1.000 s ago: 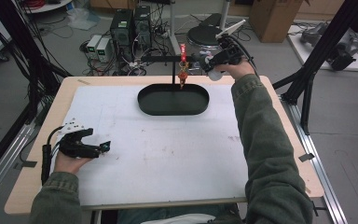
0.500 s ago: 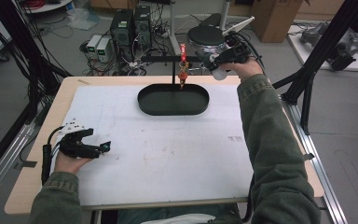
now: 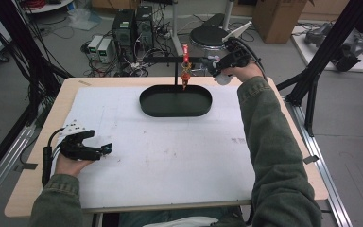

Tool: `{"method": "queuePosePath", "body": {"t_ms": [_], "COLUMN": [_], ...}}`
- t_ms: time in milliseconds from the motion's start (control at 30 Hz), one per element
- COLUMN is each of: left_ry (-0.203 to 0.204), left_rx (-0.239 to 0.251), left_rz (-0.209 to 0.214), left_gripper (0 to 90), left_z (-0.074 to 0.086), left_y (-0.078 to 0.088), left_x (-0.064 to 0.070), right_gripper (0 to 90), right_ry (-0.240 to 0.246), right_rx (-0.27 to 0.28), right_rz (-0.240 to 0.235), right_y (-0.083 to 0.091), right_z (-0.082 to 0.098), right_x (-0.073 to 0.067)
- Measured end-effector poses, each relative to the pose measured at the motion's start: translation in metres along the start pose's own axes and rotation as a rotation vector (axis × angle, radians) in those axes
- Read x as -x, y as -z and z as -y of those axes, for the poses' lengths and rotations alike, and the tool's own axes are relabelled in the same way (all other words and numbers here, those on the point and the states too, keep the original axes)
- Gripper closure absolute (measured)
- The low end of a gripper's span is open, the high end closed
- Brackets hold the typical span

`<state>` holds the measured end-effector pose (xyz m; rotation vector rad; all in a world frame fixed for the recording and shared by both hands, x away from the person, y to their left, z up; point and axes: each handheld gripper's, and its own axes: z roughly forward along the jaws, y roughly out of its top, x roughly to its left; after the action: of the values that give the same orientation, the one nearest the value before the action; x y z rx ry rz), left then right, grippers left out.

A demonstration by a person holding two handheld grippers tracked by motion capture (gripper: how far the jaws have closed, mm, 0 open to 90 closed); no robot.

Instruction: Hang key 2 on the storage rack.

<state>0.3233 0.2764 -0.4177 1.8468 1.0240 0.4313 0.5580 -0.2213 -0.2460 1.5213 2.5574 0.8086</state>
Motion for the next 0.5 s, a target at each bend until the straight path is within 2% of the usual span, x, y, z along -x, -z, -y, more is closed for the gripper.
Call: {"method": "queuePosePath", "body": {"t_ms": [167, 267, 433, 500], "left_ry": [0.002, -0.003, 0.000, 0.000], "left_rx": [0.001, -0.004, -0.001, 0.000], "left_rz": [0.000, -0.002, -0.001, -0.001], "left_gripper": [2.6, 2.6, 2.6, 2.6], "left_z": [0.000, 0.000, 0.000, 0.000], "left_y": [-0.001, -0.001, 0.000, 0.000], "left_x": [0.000, 0.000, 0.000, 0.000], "right_gripper": [41.6, 41.2, 39.4, 35.9], "right_ry": [-0.021, -0.030, -0.044, -0.047], "right_rx": [0.013, 0.045, 0.070, 0.080], "right_rz": [0.009, -0.013, 0.006, 0.015], "right_y": [-0.003, -0.005, -0.011, -0.013], "right_z": [0.003, 0.003, 0.000, -0.001], "right_x": [0.007, 0.012, 0.016, 0.017]}}
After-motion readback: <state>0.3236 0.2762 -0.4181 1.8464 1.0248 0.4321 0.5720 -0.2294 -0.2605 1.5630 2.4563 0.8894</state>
